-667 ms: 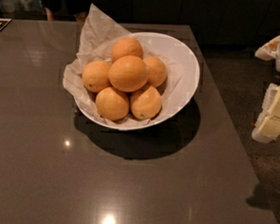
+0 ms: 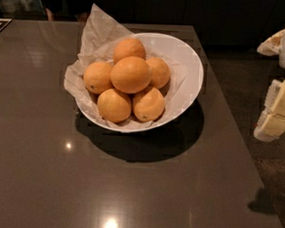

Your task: Pick orange from white bowl

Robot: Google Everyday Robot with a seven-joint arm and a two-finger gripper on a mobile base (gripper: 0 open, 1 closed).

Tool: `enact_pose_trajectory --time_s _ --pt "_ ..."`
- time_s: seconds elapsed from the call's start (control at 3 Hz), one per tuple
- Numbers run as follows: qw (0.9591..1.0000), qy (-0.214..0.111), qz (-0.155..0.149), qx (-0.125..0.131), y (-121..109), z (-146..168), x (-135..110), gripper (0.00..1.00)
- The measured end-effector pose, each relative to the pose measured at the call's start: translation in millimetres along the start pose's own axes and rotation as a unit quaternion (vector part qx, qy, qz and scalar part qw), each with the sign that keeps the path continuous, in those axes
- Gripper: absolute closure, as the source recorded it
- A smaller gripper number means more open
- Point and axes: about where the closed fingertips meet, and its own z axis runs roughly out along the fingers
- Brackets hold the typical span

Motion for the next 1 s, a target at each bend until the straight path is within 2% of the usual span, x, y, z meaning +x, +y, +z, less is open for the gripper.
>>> enact_pose_trajectory --time_s 0.33,0.67,1.0 --pt "0.9995 -0.005 -0.031 0.0 -2 -7 -25 0.0" --pt "0.9959 -0.014 -0.087 -0.016 1 -3 -54 0.0" --pt "0.9958 -0.016 -0.089 -0.011 0 -4 -57 0.0"
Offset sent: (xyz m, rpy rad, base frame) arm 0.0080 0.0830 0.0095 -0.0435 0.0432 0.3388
